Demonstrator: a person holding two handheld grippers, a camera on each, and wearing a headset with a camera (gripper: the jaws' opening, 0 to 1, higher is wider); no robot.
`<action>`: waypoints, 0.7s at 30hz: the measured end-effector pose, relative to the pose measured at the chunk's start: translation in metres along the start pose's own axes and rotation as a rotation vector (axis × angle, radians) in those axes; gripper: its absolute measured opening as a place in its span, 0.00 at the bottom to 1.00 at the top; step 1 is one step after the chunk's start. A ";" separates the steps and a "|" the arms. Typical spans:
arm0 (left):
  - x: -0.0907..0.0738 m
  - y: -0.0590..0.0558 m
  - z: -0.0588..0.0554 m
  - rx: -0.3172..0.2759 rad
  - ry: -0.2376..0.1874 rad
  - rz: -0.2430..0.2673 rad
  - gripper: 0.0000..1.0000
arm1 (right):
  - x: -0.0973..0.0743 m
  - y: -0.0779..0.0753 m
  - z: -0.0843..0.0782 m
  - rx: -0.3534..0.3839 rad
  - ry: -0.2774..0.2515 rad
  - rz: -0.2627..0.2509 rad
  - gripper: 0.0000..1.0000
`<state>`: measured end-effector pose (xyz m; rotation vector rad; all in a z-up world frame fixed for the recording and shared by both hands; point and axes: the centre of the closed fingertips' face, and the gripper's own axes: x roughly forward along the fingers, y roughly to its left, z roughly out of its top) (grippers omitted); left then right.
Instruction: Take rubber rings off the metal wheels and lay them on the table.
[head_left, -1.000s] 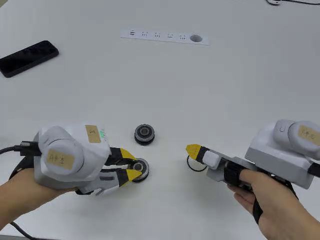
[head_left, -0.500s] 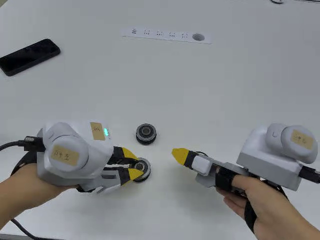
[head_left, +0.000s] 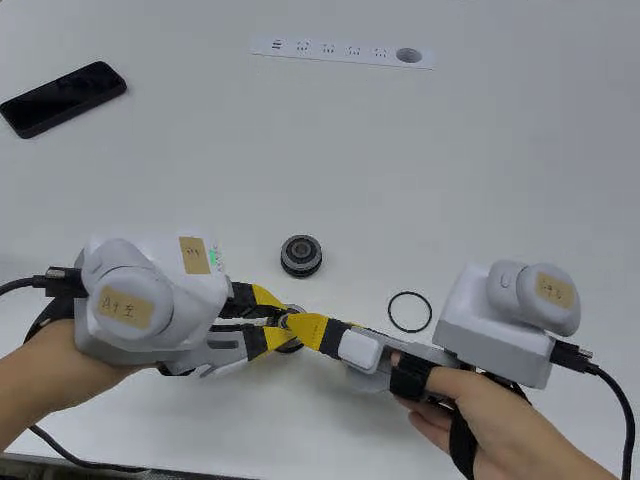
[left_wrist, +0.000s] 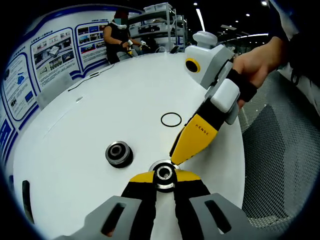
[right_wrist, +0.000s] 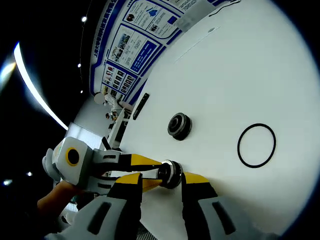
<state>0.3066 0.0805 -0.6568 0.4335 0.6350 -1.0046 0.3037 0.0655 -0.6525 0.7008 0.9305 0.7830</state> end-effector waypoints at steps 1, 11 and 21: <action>0.000 0.000 0.000 -0.001 -0.001 -0.001 0.12 | 0.001 0.000 0.000 0.002 0.000 0.000 0.33; 0.000 0.000 0.000 0.003 0.000 -0.007 0.12 | 0.007 -0.001 -0.003 0.034 0.020 0.014 0.33; 0.000 0.000 0.000 0.004 0.003 -0.010 0.12 | 0.007 0.000 -0.004 0.043 0.022 0.025 0.32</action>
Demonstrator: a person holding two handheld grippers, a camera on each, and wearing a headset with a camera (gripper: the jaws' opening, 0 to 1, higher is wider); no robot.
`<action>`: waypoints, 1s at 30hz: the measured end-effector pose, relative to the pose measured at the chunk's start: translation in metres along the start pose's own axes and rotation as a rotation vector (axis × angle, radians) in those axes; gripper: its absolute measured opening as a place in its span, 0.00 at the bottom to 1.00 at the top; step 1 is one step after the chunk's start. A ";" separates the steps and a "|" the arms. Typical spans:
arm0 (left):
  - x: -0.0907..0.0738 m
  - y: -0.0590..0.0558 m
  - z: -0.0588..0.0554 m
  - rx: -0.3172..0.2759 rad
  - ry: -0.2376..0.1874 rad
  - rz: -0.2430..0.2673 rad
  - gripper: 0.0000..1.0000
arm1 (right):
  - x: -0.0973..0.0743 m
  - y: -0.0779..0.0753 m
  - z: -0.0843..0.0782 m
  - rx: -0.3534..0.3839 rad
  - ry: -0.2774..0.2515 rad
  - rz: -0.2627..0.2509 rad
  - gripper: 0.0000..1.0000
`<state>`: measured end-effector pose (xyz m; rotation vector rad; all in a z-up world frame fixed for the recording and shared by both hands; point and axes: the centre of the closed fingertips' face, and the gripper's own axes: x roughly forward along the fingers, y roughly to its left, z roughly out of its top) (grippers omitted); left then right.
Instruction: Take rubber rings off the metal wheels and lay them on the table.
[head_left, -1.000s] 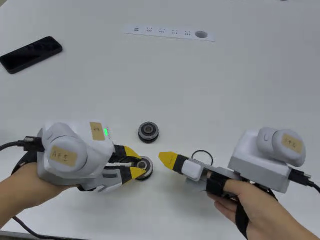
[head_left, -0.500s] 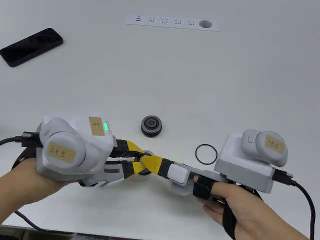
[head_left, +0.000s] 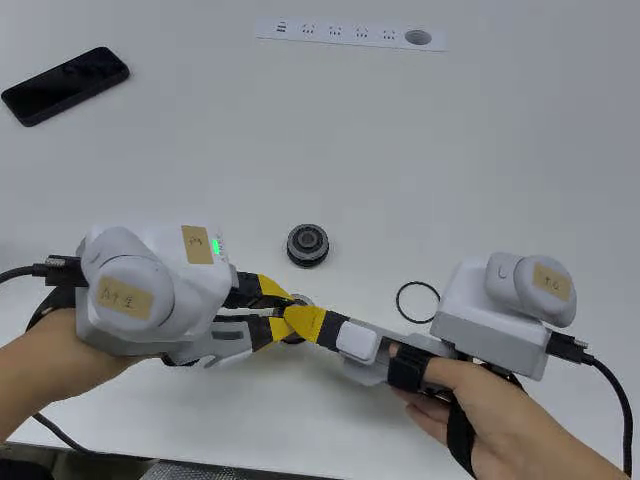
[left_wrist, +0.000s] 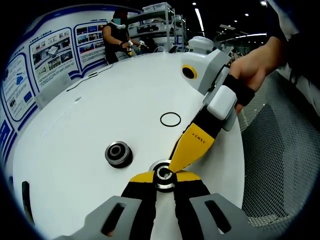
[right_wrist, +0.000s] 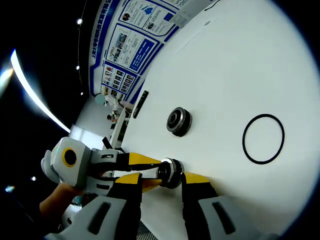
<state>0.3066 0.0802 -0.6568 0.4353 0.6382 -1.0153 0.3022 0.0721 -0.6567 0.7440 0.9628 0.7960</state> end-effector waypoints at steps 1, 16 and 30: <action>0.000 0.000 0.000 0.001 0.000 0.000 0.12 | 0.000 0.003 0.000 0.005 0.003 0.016 0.30; 0.000 0.000 0.000 0.000 -0.003 -0.001 0.12 | -0.003 0.001 0.000 0.035 0.003 0.029 0.25; 0.000 0.000 0.000 0.001 -0.005 -0.003 0.12 | -0.006 -0.003 0.001 0.038 -0.003 0.028 0.18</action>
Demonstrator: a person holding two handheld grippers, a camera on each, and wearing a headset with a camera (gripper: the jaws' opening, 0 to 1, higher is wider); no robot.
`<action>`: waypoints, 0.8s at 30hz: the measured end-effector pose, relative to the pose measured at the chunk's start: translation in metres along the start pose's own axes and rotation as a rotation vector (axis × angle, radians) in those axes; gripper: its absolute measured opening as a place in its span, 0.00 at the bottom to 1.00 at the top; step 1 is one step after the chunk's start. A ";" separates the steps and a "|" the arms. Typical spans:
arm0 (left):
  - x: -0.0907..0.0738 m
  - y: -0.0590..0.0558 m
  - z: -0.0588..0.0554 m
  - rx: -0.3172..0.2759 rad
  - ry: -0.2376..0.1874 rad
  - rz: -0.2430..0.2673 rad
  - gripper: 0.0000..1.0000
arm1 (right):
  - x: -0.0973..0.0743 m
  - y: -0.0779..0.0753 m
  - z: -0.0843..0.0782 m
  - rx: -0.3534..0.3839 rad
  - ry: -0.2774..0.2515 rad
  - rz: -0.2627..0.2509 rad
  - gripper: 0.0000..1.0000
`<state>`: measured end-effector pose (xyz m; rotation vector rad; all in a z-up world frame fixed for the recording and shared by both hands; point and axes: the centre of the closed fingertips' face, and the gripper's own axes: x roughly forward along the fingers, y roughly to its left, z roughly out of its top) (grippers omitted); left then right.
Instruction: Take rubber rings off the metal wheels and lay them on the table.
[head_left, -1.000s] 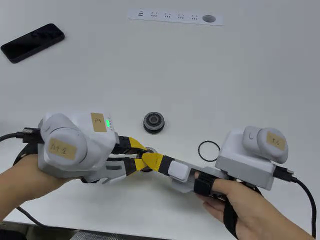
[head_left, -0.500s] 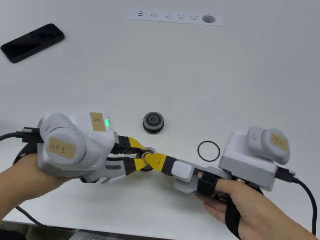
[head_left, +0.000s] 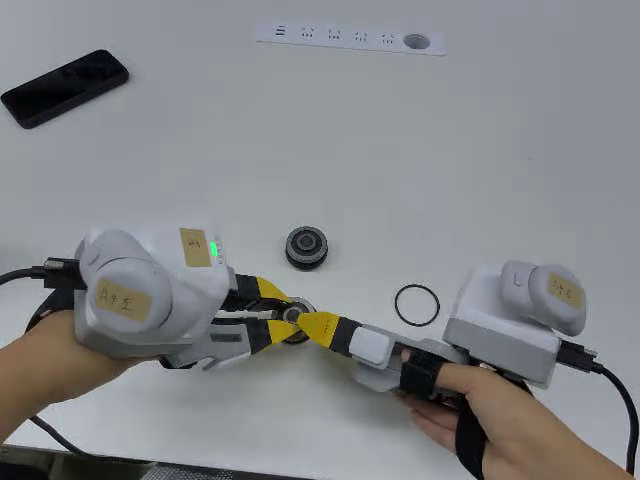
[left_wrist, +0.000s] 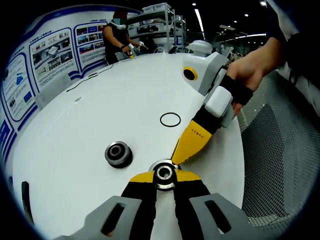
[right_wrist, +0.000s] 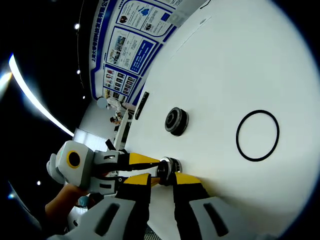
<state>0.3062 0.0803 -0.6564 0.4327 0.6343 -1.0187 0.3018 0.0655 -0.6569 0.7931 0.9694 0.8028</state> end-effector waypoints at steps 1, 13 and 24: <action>0.000 0.000 0.000 0.001 0.000 0.000 0.12 | 0.000 -0.001 0.000 -0.003 0.000 -0.002 0.18; 0.000 0.000 0.000 0.004 0.004 -0.001 0.12 | 0.001 -0.011 0.000 0.050 0.009 -0.045 0.05; 0.000 0.000 0.000 0.005 0.002 -0.003 0.12 | -0.001 -0.012 0.002 0.050 0.007 -0.050 0.02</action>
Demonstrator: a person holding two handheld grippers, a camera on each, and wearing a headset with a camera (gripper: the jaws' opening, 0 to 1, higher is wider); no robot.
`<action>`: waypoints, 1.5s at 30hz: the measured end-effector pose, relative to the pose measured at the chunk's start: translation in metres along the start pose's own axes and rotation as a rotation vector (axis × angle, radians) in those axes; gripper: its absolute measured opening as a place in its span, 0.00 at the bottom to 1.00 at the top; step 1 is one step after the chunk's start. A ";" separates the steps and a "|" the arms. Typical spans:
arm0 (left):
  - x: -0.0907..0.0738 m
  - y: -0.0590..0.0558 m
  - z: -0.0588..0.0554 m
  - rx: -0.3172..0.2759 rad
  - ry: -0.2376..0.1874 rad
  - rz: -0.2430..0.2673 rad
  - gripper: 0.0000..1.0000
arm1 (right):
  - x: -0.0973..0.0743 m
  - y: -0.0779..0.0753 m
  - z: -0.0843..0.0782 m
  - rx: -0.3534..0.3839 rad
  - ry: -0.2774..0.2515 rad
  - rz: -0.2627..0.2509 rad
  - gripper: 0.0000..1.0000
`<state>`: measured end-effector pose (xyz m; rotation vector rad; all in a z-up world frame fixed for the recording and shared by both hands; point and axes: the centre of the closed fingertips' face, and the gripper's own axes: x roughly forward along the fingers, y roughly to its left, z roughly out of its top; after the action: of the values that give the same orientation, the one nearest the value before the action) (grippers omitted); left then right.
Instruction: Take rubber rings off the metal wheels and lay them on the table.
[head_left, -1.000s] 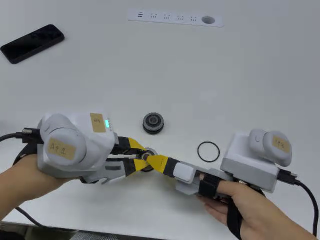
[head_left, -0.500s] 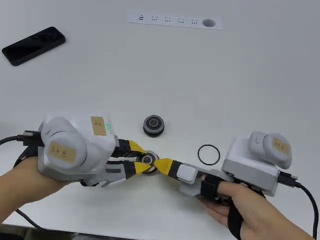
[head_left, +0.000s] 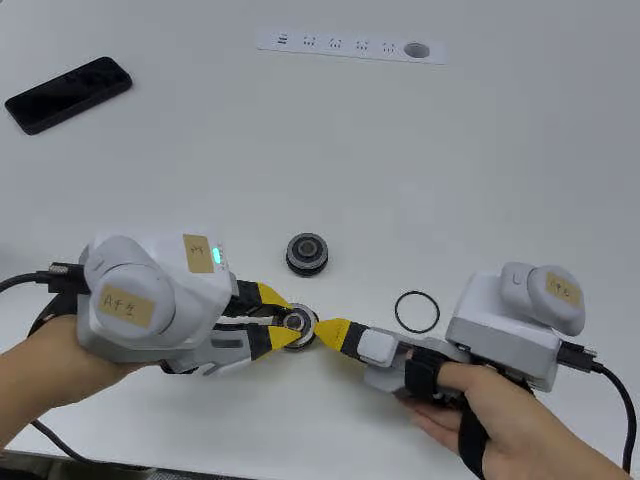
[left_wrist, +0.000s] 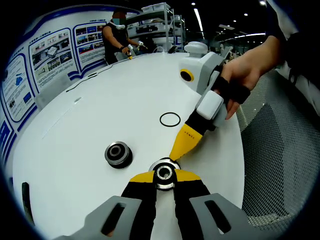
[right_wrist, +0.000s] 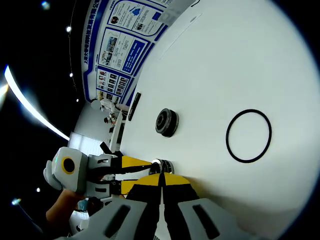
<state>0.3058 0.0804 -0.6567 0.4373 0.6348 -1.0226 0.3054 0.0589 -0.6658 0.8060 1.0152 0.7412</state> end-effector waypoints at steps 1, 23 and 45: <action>0.000 0.000 0.000 0.000 0.000 0.000 0.12 | 0.000 0.000 0.000 0.002 0.000 -0.004 0.02; 0.000 0.000 0.000 0.006 0.000 0.000 0.12 | 0.002 0.009 0.000 -0.147 0.024 -0.070 0.01; 0.000 0.000 0.000 -0.002 -0.012 0.005 0.12 | 0.004 0.013 0.000 -0.238 0.035 -0.082 0.01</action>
<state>0.3059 0.0800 -0.6565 0.4300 0.6235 -1.0189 0.3047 0.0690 -0.6566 0.5445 0.9640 0.7908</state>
